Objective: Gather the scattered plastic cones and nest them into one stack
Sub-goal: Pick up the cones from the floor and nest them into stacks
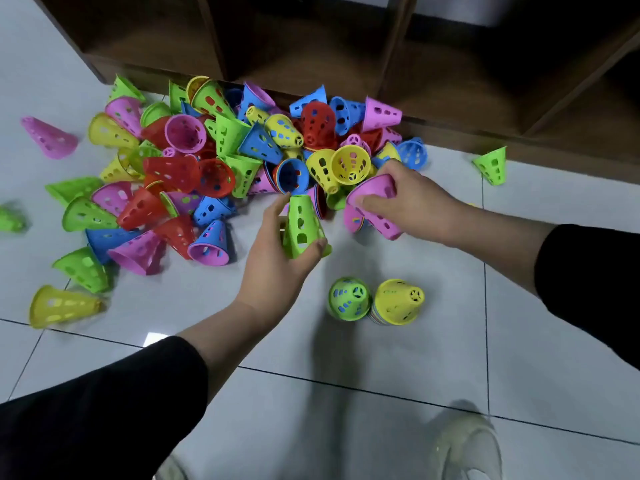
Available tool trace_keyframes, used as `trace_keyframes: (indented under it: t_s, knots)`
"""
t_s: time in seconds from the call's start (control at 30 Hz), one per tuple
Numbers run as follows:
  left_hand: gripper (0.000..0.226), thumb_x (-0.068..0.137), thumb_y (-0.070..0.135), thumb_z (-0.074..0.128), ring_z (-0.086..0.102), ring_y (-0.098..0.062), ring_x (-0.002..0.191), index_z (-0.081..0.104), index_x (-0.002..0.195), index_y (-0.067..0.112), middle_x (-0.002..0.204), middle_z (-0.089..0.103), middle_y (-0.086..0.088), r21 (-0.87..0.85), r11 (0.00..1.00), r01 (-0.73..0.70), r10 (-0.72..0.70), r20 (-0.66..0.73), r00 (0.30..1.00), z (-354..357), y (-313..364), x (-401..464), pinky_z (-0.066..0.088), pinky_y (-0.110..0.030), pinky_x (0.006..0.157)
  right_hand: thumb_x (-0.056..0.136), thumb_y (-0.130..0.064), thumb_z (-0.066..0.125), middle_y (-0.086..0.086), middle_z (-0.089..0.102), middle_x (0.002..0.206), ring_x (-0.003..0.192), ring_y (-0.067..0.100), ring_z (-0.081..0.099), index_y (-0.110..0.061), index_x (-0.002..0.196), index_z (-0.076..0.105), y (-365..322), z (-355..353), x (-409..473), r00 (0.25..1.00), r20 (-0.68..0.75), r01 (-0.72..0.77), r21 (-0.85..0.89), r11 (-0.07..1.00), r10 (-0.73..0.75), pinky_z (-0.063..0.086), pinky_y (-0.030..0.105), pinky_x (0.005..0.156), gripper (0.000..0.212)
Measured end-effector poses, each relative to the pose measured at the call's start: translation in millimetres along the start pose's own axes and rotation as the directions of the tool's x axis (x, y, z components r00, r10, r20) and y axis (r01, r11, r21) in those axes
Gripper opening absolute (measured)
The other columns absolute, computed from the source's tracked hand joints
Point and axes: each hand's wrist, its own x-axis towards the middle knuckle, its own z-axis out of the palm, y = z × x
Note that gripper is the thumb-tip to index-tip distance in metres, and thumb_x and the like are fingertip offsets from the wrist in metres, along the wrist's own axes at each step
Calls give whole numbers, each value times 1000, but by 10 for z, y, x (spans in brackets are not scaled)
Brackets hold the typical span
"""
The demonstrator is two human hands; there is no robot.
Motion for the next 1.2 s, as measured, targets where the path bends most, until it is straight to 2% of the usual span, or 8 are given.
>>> trace_keyframes:
  t_s: [0.1,0.23,0.37,0.43,0.53,0.73,1.07,1.2]
  knots:
    - [78,84,21,77,58,4,106,32,147,30,122,57,9,-21,996,-84,85,56,995,133,100,-130,49,-24,96,81,-58,69,-3,56,89,75,19,57,-33,115,42,-37,-298,-405,995,64,83,-201,976,-71,42,30,56,50]
    - [82,83,30,77,47,-8,133,30,150,30,144,45,12,-12,984,-177,177,151,973,256,9,-360,41,-37,111,82,-55,65,-3,57,98,83,17,51,-38,126,42,36,-408,-964,972,219,169,-393,904,-87,34,29,69,53]
    - [78,82,30,78,48,2,122,32,145,35,129,47,19,151,945,-291,248,252,935,369,-117,-505,38,-16,103,91,-56,53,1,54,115,105,23,56,-34,146,33,179,-165,-1180,928,357,318,-609,727,-107,40,30,85,63]
    - [70,82,26,78,50,-3,117,40,141,28,128,48,13,261,903,-340,250,325,912,435,-220,-522,42,-21,100,91,-60,53,1,51,118,104,24,58,-31,149,28,291,14,-1148,927,364,325,-662,675,-89,42,30,85,70]
    - [57,80,22,76,55,-16,112,46,128,28,126,52,7,372,846,-382,242,371,897,496,-436,-517,45,-29,94,84,-62,62,-3,48,117,99,23,61,-33,144,34,541,182,-1145,961,262,228,-548,805,-94,49,35,85,72]
    - [56,82,36,73,54,-15,107,37,124,39,125,53,15,472,851,-232,90,303,949,556,-561,-437,50,-36,82,83,-42,73,-13,54,113,93,6,62,-39,124,54,892,392,-1127,995,86,64,-137,989,-52,49,25,83,45]
    - [53,81,37,71,55,-19,106,45,127,32,120,56,11,537,798,-275,120,306,945,466,-660,-273,49,-38,82,83,-40,75,-9,48,116,93,19,62,-30,124,52,953,534,-921,984,93,168,-205,964,-151,53,36,79,49]
    - [72,84,39,71,49,-18,127,35,145,32,143,49,8,507,822,-258,72,357,931,435,-714,-258,43,-29,102,73,-66,69,-19,45,124,111,7,53,-36,131,44,914,516,-926,987,109,141,-221,965,-120,49,31,85,70]
